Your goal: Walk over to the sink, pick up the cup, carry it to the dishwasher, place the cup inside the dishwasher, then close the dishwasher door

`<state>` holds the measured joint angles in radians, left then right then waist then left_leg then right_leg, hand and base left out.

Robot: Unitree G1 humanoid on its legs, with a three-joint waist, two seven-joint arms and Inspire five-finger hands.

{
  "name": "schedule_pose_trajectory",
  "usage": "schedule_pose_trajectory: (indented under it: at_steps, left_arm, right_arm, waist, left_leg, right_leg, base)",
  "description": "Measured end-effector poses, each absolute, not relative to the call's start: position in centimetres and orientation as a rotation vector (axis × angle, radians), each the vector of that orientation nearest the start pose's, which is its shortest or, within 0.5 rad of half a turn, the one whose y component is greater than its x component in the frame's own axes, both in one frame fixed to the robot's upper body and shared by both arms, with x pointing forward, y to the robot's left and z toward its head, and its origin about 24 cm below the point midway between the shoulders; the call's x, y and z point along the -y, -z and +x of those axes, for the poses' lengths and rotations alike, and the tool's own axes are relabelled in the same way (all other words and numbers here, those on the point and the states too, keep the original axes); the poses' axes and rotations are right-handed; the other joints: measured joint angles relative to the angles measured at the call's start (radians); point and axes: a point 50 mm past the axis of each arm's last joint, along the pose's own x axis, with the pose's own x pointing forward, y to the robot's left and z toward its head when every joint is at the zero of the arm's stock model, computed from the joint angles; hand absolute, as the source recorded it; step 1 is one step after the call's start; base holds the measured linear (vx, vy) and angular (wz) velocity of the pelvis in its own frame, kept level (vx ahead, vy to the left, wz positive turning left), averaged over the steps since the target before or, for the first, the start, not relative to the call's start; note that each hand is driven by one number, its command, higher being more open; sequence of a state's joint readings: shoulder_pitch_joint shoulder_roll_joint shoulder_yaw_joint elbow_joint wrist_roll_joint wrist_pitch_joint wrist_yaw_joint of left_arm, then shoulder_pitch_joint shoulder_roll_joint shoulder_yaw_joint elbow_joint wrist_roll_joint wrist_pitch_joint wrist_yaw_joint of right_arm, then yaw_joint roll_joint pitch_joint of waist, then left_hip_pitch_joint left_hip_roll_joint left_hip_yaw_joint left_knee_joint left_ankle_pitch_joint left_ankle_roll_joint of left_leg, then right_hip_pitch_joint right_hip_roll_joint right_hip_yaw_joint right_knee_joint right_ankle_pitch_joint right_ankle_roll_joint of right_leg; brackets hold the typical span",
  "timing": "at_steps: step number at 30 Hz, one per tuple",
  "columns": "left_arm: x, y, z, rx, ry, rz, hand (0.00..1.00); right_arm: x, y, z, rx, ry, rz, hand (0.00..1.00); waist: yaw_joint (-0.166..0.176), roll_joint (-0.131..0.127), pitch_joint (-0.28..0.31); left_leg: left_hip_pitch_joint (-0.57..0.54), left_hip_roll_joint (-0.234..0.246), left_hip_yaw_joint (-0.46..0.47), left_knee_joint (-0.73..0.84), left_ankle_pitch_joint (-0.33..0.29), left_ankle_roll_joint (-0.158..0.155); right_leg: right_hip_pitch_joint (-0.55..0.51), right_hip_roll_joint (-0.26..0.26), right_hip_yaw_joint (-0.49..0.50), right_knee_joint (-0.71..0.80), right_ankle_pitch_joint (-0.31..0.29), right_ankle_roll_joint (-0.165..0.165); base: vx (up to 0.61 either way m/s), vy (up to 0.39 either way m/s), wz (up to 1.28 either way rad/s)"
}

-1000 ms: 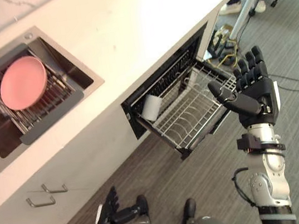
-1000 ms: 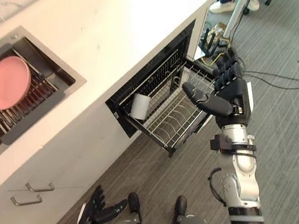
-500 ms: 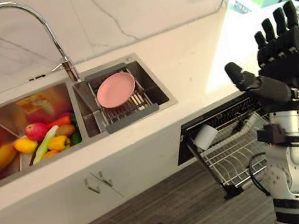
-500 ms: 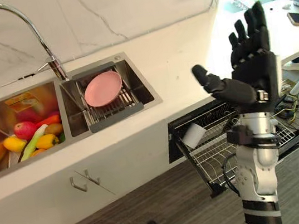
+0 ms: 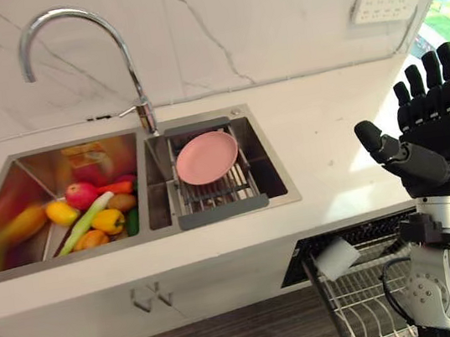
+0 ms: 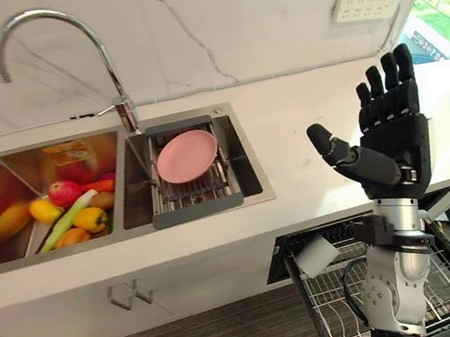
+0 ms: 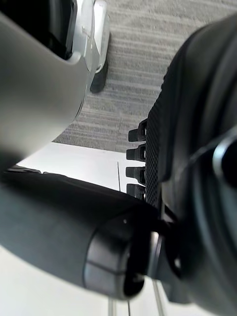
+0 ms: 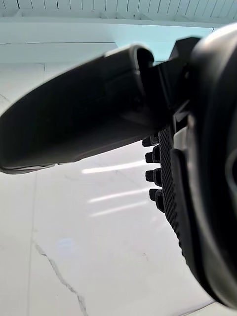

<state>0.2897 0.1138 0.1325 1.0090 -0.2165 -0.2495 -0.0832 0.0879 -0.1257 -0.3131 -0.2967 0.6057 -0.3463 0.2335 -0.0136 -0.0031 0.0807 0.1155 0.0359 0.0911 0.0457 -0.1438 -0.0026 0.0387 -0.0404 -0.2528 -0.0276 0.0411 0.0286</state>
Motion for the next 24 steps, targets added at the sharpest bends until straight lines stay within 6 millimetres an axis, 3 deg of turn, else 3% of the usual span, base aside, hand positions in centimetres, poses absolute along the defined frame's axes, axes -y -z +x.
schedule_pose_trajectory:
  at_steps: [4, 6, 7, 9, 11, 14, 16, 18, 19, 22, 24]
  left_arm:
    - [-22.0, 15.8, 3.4, -1.006, -0.403, -0.158, 1.0]
    - [-22.1, 15.8, 3.3, -1.006, -0.476, -0.149, 1.0]
    - [-22.2, 15.8, 3.3, -1.003, -0.54, -0.149, 1.0]
    - [-22.2, 15.7, 3.6, -0.994, -0.605, -0.145, 1.0]
    - [-22.1, 15.7, 3.9, -0.985, -0.637, -0.155, 1.0]
    - [-22.1, 15.7, 3.4, -1.001, -0.695, -0.157, 1.0]
    - [-21.3, 15.8, 1.8, -1.038, -0.777, -0.14, 1.0]
    - [-21.2, 15.8, 0.4, -1.082, -0.848, -0.093, 1.0]
    - [-21.2, 15.9, -0.3, -1.114, -0.885, -0.089, 1.0]
    - [-21.9, 15.9, -0.2, -1.132, -0.903, -0.075, 1.0]
    - [-22.2, 15.9, 0.3, -1.146, -0.882, -0.03, 1.0]
  right_arm:
    - [24.0, -13.1, 20.7, 0.667, 0.062, 0.306, 1.0]
    - [23.5, -13.0, 20.8, 0.663, 0.019, 0.33, 1.0]
    - [23.2, -12.8, 20.8, 0.657, -0.013, 0.335, 1.0]
    - [23.0, -12.9, 20.8, 0.656, -0.048, 0.323, 1.0]
    - [23.1, -13.0, 20.7, 0.665, -0.049, 0.329, 1.0]
    - [23.3, -13.4, 20.6, 0.688, -0.051, 0.347, 1.0]
    - [23.0, -14.1, 20.3, 0.713, -0.085, 0.334, 1.0]
    - [22.0, -14.6, 20.2, 0.737, -0.145, 0.333, 1.0]
    - [21.0, -14.9, 20.2, 0.75, -0.21, 0.336, 1.0]
    - [20.3, -15.3, 20.5, 0.761, -0.283, 0.319, 1.0]
    - [20.4, -15.5, 20.9, 0.759, -0.308, 0.3, 1.0]
  waist:
    - [0.003, 0.004, 0.0]
    - [0.016, 0.004, 0.009]
    - [0.017, 0.004, 0.015]
    - [0.017, 0.007, 0.037]
    - [0.023, 0.002, 0.043]
    - [0.023, 0.004, 0.049]
    - [0.03, 0.031, 0.047]
    - [0.035, 0.034, 0.038]
    - [0.04, 0.012, 0.026]
    - [0.043, -0.021, 0.014]
    - [0.049, -0.026, 0.007]
  left_leg:
    - [0.016, 0.004, 0.013, 0.004, -0.006, -0.01]
    - [-0.025, 0.008, 0.038, 0.115, -0.045, -0.019]
    - [-0.086, 0.016, 0.061, 0.248, -0.068, -0.036]
    - [-0.145, 0.026, 0.107, 0.407, -0.067, -0.051]
    - [-0.16, 0.042, 0.168, 0.374, -0.102, -0.021]
    - [-0.246, 0.104, 0.223, 0.297, -0.075, -0.042]
    - [-0.263, 0.155, 0.242, 0.295, -0.012, -0.055]
    - [-0.248, 0.139, 0.25, 0.289, 0.034, -0.032]
    - [-0.233, 0.096, 0.274, 0.263, 0.032, -0.018]
    - [-0.216, 0.025, 0.289, 0.232, 0.015, 0.023]
    - [-0.206, -0.004, 0.29, 0.23, -0.009, 0.048]
  right_leg:
    - [0.02, 0.007, 0.009, -0.018, -0.001, 0.0]
    - [0.031, 0.003, 0.02, -0.02, -0.01, 0.002]
    - [0.039, -0.004, 0.019, -0.02, -0.011, 0.001]
    - [0.073, -0.027, 0.0, -0.019, -0.018, -0.004]
    - [0.089, -0.051, -0.023, -0.016, -0.036, -0.012]
    - [0.119, -0.085, -0.07, -0.02, -0.061, 0.013]
    - [0.151, -0.084, -0.076, -0.018, -0.081, 0.043]
    - [0.168, -0.103, -0.052, -0.024, -0.085, 0.058]
    - [0.167, -0.138, -0.028, -0.025, -0.084, 0.075]
    - [0.168, -0.199, -0.02, -0.027, -0.08, 0.092]
    - [0.166, -0.228, -0.015, -0.006, -0.051, 0.134]
  base:
    - [0.08, -0.006, -0.06]
    - [0.01, 0.015, -0.12]
    - [0.0, 0.0, 0.0]
    - [-0.02, 0.014, 0.29]
    - [-0.02, 0.045, 0.46]
    - [0.0, 0.078, 0.48]
    - [0.09, 0.223, 0.04]
    - [0.19, 0.293, -0.23]
    - [0.2, 0.253, -0.22]
    - [0.22, 0.222, 0.03]
    - [0.22, 0.189, 0.08]
